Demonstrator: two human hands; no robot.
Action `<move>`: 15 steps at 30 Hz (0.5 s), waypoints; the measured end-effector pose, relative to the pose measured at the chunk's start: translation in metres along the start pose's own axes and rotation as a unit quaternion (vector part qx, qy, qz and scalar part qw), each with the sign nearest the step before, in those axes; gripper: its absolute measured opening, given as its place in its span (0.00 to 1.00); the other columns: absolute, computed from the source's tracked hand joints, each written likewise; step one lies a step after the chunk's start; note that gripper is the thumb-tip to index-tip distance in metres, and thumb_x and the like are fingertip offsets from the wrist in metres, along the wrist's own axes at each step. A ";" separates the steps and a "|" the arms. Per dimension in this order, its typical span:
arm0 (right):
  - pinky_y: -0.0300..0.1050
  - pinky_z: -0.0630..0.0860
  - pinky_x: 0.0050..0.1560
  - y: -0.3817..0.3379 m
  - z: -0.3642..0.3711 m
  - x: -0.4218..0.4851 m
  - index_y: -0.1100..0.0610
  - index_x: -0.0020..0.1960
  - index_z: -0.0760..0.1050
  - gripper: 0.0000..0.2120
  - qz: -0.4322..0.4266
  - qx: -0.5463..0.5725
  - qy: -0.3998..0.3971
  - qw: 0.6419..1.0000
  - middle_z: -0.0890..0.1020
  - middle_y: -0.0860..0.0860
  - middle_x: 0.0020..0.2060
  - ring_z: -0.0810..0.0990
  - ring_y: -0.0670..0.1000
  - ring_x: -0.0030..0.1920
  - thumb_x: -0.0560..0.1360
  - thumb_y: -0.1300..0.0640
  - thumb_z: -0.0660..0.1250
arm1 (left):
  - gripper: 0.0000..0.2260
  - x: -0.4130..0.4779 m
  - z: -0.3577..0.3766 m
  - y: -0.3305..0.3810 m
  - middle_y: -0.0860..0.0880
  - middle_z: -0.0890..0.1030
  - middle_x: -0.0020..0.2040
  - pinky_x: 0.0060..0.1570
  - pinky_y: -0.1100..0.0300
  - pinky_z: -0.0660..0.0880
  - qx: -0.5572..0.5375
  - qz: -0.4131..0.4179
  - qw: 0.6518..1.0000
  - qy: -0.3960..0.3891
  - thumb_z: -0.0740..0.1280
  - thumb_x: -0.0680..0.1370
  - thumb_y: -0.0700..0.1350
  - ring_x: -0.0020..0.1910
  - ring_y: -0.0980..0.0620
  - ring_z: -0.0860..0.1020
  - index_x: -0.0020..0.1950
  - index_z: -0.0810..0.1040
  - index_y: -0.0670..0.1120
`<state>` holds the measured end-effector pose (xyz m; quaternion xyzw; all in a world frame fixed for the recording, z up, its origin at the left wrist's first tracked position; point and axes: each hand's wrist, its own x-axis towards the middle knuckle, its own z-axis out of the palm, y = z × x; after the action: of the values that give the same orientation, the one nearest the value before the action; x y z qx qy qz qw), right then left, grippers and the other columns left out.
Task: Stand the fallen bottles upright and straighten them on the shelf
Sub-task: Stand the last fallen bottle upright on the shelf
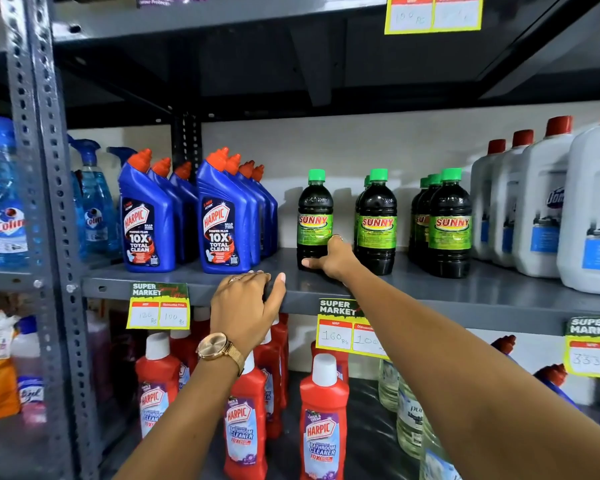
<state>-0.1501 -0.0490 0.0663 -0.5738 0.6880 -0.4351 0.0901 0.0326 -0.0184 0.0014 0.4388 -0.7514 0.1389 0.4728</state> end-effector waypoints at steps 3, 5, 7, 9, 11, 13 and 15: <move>0.46 0.70 0.61 0.000 0.001 0.000 0.64 0.66 0.67 0.33 0.006 -0.001 0.007 1.000 0.76 0.61 0.62 0.74 0.60 0.63 0.69 0.52 0.76 | 0.26 0.000 -0.002 0.001 0.49 0.83 0.37 0.45 0.57 0.71 0.000 0.007 1.000 0.004 0.48 0.76 0.60 0.39 0.48 0.78 0.41 0.80 0.46; 0.46 0.70 0.63 -0.002 0.000 -0.002 0.64 0.67 0.68 0.33 0.007 -0.009 -0.003 1.000 0.76 0.61 0.63 0.75 0.59 0.63 0.68 0.51 0.76 | 0.25 0.000 -0.004 0.000 0.50 0.82 0.36 0.42 0.58 0.70 0.006 0.013 1.000 0.001 0.49 0.77 0.60 0.38 0.49 0.78 0.41 0.80 0.47; 0.50 0.71 0.66 -0.005 -0.006 -0.007 0.62 0.67 0.70 0.34 0.011 0.006 -0.065 0.998 0.76 0.59 0.63 0.75 0.58 0.63 0.66 0.50 0.77 | 0.23 0.001 -0.007 0.001 0.50 0.80 0.33 0.36 0.59 0.67 0.024 0.018 1.000 -0.006 0.52 0.78 0.59 0.36 0.48 0.78 0.40 0.80 0.47; 0.54 0.70 0.67 -0.008 -0.023 -0.020 0.61 0.69 0.67 0.38 0.038 0.015 -0.146 0.988 0.75 0.57 0.64 0.74 0.57 0.64 0.65 0.48 0.77 | 0.22 0.005 -0.010 0.003 0.49 0.75 0.30 0.33 0.59 0.65 0.046 0.008 0.998 -0.037 0.54 0.78 0.59 0.35 0.45 0.78 0.38 0.78 0.46; 0.53 0.70 0.68 -0.004 -0.050 -0.032 0.61 0.69 0.66 0.37 0.061 0.019 -0.186 0.981 0.77 0.55 0.60 0.75 0.55 0.61 0.66 0.48 0.77 | 0.22 0.019 -0.011 0.005 0.48 0.73 0.33 0.33 0.57 0.67 0.051 -0.019 0.994 -0.097 0.55 0.77 0.61 0.38 0.42 0.77 0.40 0.77 0.45; 0.51 0.73 0.66 0.011 -0.078 -0.042 0.62 0.62 0.71 0.29 0.079 0.044 -0.159 0.983 0.80 0.55 0.53 0.79 0.54 0.57 0.67 0.50 0.76 | 0.21 0.038 -0.009 0.011 0.46 0.75 0.38 0.36 0.55 0.70 0.049 -0.028 0.985 -0.165 0.58 0.76 0.61 0.42 0.43 0.77 0.42 0.74 0.44; 0.45 0.78 0.56 0.032 -0.097 -0.049 0.60 0.45 0.75 0.15 0.095 0.086 -0.097 0.987 0.80 0.54 0.40 0.80 0.51 0.44 0.66 0.54 0.77 | 0.20 0.057 -0.001 0.020 0.42 0.78 0.48 0.41 0.56 0.70 0.007 -0.037 0.972 -0.233 0.63 0.74 0.61 0.49 0.42 0.77 0.49 0.72 0.44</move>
<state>-0.2175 0.0409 0.0843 -0.5352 0.6873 -0.4245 0.2469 0.0080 -0.0367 0.0536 0.4899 -0.8230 0.0201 0.2867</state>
